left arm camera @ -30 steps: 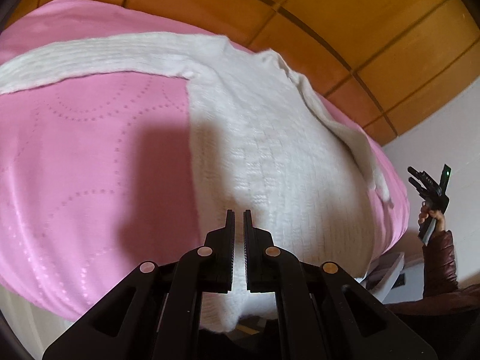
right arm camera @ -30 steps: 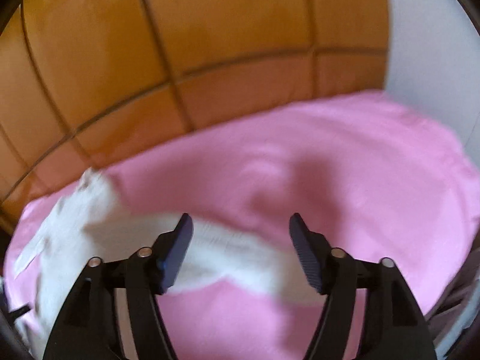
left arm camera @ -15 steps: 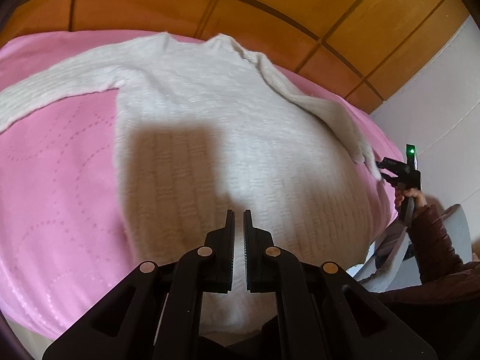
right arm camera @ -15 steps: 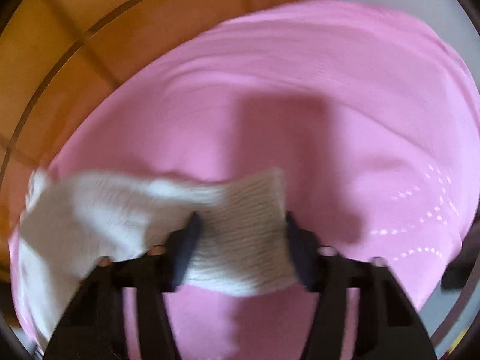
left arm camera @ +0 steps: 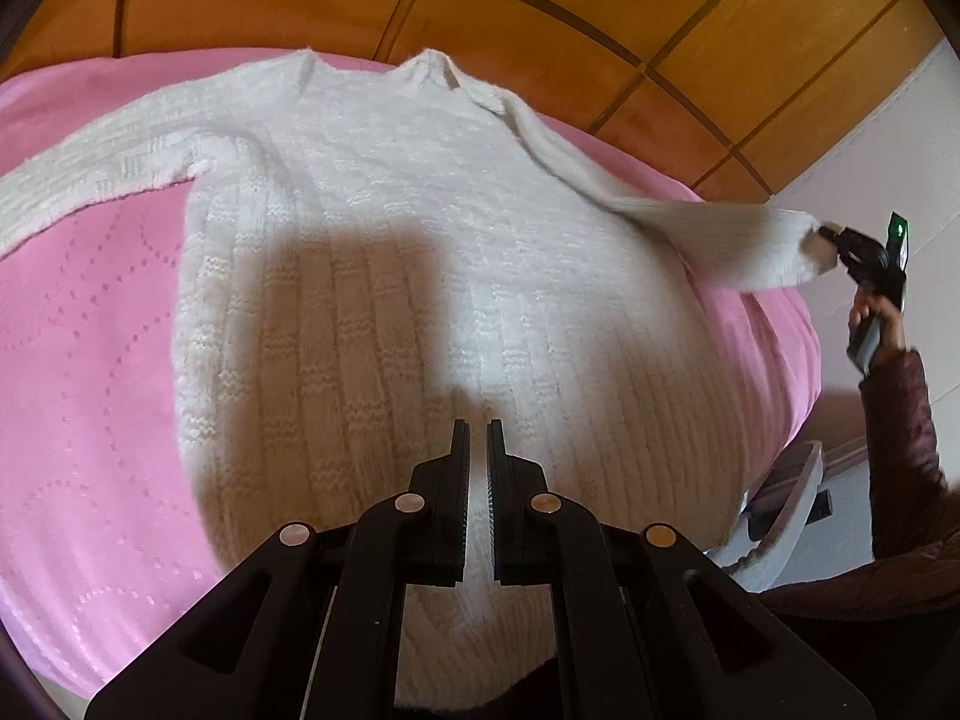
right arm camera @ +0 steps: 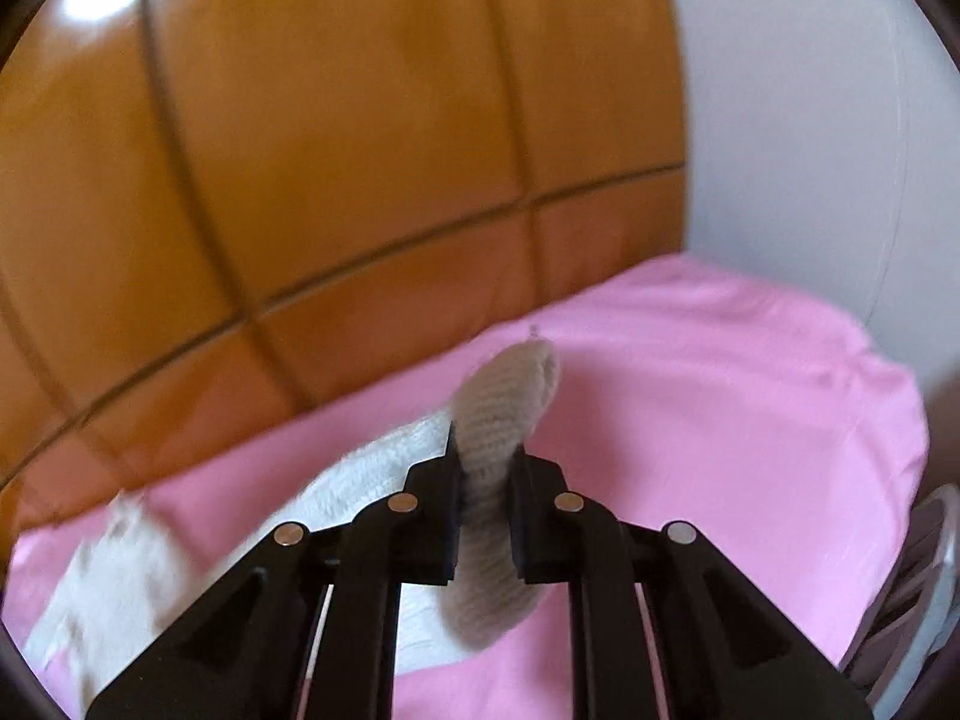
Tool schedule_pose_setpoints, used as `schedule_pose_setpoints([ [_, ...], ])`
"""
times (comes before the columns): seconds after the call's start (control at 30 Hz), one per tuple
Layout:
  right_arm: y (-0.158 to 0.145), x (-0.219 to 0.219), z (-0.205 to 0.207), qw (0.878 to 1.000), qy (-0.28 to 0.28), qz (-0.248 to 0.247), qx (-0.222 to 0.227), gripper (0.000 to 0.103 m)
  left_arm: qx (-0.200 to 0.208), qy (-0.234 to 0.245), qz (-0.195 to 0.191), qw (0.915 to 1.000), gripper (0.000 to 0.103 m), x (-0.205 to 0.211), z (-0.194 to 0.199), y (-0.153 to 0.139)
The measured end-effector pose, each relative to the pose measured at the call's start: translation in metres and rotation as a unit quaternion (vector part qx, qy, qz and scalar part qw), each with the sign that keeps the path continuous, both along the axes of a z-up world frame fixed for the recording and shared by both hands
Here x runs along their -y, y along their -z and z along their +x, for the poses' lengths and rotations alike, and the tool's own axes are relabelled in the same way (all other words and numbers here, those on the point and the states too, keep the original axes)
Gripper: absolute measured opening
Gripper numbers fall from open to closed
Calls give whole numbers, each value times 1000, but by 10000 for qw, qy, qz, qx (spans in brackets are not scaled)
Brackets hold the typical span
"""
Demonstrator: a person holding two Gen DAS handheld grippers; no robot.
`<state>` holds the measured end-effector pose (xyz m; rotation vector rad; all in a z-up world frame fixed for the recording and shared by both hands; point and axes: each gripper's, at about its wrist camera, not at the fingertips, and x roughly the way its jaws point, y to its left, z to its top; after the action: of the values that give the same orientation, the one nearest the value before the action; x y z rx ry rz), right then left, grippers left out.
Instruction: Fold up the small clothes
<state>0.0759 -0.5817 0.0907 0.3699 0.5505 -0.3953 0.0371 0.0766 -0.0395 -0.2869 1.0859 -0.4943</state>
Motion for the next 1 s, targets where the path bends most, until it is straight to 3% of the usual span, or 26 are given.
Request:
schedule_pose_setpoints([
  [0.13, 4, 36, 43, 9969, 778, -51, -113, 11, -64, -129, 26, 9999, 3, -5, 3, 2],
  [0.23, 17, 55, 68, 9930, 1149, 197, -176, 12, -120, -256, 43, 9996, 3, -9, 5, 2],
  [0.33, 28, 56, 98, 9942, 936, 484, -194, 19, -121, -340, 60, 9993, 3, -14, 4, 2],
  [0.4, 31, 50, 101, 9940, 985, 370, -304, 74, -124, -396, 79, 9991, 3, -19, 3, 2],
  [0.43, 34, 46, 99, 9947, 930, 402, -199, 82, -119, -451, 92, 9989, 3, -23, 2, 2],
  [0.5, 39, 34, 90, 9958, 822, 368, -137, 82, -113, -608, 127, 9980, 3, -34, -2, 1],
  [0.63, 63, -6, 64, 9961, -94, 796, -370, 84, -126, -1176, 130, 9929, 3, -76, -14, 2],
  [0.77, 102, -76, 31, 9756, -1532, 1353, -804, 84, -177, -1781, 72, 9838, 3, -122, -31, 7],
  [0.83, 124, -116, 10, 9569, -2196, 1595, -1037, 84, -219, -1933, 3, 9809, 35, -136, -43, 12],
  [0.87, 137, -132, 2, 9478, -2440, 1693, -1160, 83, -207, -1988, -72, 9798, 59, -140, -47, 14],
  [1.0, 169, -185, -42, 9139, -3090, 2100, -1589, 78, -262, -1682, -426, 9845, 62, -134, -64, 20],
])
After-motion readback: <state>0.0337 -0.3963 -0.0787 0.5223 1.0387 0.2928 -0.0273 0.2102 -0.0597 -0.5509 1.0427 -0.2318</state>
